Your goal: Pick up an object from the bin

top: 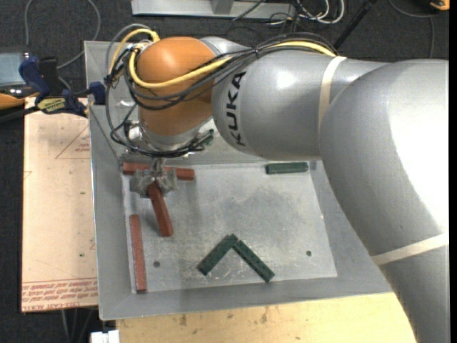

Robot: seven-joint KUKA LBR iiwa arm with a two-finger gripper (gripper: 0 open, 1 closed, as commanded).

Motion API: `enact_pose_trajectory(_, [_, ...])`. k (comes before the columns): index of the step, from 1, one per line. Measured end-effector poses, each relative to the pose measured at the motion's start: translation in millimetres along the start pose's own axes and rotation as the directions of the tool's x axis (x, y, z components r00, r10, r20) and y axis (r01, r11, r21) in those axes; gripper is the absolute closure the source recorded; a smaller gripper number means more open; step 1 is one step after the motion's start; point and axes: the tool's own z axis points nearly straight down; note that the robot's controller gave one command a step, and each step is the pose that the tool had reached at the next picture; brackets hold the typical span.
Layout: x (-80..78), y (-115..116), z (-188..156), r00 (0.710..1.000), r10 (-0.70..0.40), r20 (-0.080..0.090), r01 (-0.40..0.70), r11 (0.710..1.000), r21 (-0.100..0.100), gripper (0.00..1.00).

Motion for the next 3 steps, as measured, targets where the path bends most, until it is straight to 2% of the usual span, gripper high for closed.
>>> enact_pose_trajectory(2, [-2.7,-2,-45,1.000,0.007,-0.001,-0.007,1.000,-0.002,1.00])
enact_pose_trajectory(3, [-3.5,-3,-54,1.000,0.010,-0.001,-0.010,1.000,-0.004,1.00])
